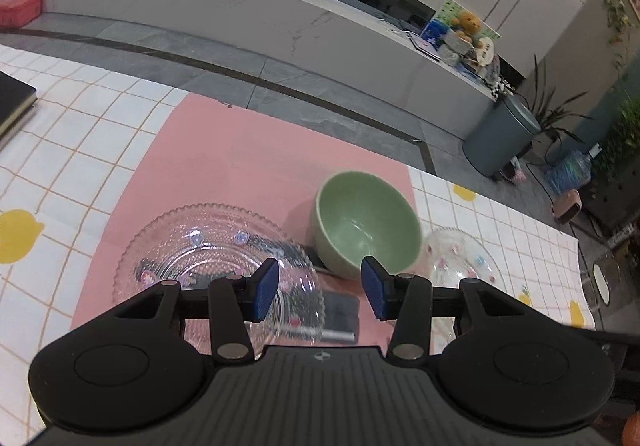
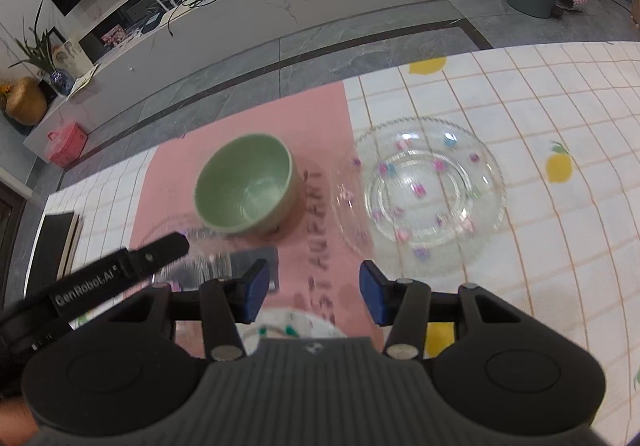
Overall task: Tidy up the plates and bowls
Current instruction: 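Move both grippers toward the rim of the pale green bowl, then close the left gripper on the green bowl rim while the right gripper grips it too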
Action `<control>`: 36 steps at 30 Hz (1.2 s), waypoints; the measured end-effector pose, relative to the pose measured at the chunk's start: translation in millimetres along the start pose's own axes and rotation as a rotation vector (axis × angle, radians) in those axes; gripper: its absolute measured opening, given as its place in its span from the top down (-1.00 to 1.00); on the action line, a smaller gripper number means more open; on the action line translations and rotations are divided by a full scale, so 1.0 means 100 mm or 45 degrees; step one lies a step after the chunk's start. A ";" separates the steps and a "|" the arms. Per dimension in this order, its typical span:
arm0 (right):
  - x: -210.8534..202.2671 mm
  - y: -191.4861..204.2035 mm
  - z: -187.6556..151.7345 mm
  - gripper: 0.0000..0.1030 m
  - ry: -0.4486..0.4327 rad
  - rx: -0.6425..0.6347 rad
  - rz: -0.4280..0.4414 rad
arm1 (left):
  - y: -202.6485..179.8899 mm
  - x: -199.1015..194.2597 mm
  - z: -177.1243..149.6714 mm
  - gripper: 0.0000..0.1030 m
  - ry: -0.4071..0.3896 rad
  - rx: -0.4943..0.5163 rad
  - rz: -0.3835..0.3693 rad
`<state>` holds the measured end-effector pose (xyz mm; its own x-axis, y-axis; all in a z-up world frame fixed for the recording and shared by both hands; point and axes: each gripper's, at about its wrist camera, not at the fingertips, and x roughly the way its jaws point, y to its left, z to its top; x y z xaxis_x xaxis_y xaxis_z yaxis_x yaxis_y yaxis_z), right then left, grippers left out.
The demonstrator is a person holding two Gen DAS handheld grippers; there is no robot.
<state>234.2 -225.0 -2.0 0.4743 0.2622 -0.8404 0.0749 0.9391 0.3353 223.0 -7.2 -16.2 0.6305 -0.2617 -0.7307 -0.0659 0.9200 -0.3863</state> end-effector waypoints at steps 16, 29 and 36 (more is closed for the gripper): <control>0.61 0.05 0.40 0.07 0.022 0.004 -0.007 | -0.07 0.45 0.22 -0.04 0.079 0.094 0.058; 0.87 0.12 0.50 0.61 0.081 -0.016 0.042 | -0.16 0.77 0.26 0.44 0.157 0.149 0.036; 1.02 0.14 0.51 0.71 0.115 0.012 0.060 | -0.12 0.80 0.27 0.62 0.167 0.135 0.037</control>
<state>328.8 -196.8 -61.3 0.3963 0.3256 -0.8585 0.0631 0.9231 0.3793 295.6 -31.8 -54.8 0.5230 -0.2637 -0.8105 0.0036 0.9516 -0.3074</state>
